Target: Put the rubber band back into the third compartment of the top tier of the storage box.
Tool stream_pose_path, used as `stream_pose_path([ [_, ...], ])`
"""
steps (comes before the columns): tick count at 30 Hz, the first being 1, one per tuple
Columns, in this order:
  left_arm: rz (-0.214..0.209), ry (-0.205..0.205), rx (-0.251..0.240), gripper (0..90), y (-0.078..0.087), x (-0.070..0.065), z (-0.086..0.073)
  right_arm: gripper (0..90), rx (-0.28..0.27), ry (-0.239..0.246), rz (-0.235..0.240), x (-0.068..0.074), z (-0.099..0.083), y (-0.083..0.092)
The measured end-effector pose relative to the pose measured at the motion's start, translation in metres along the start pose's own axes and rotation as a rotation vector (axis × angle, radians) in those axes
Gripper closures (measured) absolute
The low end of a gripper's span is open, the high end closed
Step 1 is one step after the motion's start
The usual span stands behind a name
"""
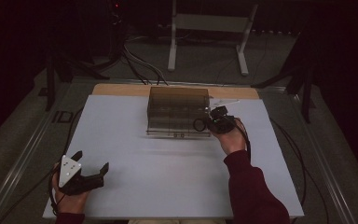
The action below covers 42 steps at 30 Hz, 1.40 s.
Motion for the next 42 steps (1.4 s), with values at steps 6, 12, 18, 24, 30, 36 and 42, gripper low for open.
stream_pose_path([
  [6, -0.001, 0.001, 0.000, 0.7, 0.000, 0.000, 0.000, 88.9, 0.013, 0.002, -0.008, -0.002, -0.003, -0.006],
  [12, -0.002, 0.001, -0.001, 0.6, 0.000, 0.000, 0.000, 88.9, 0.023, -0.002, -0.020, -0.003, -0.005, -0.011],
  [18, -0.002, 0.002, -0.001, 0.6, 0.000, 0.000, 0.000, 88.8, 0.048, 0.007, -0.020, -0.002, -0.010, -0.018],
  [24, -0.002, 0.002, 0.000, 0.6, 0.000, 0.000, 0.000, 88.6, 0.074, 0.022, -0.017, 0.000, -0.015, -0.022],
  [30, -0.003, 0.001, 0.001, 0.7, 0.000, 0.000, 0.000, 88.3, 0.090, 0.024, -0.007, 0.002, -0.017, -0.024],
  [36, -0.003, -0.001, 0.002, 0.6, 0.000, 0.000, -0.001, 84.7, 0.087, 0.017, 0.008, 0.002, -0.017, -0.022],
  [42, -0.002, -0.002, 0.003, 0.7, 0.000, 0.000, 0.000, 73.4, 0.058, 0.017, 0.010, 0.002, -0.012, -0.017],
])
Point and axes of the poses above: each handheld gripper's, and its own axes: y roughly backward along the jaws, z roughly out of its top, x roughly to its left, the point moved 8 cm from there along -y, roughly forward along the jaws, and after that the axes turned 10 degrees about -x, right-handed, at the moved point
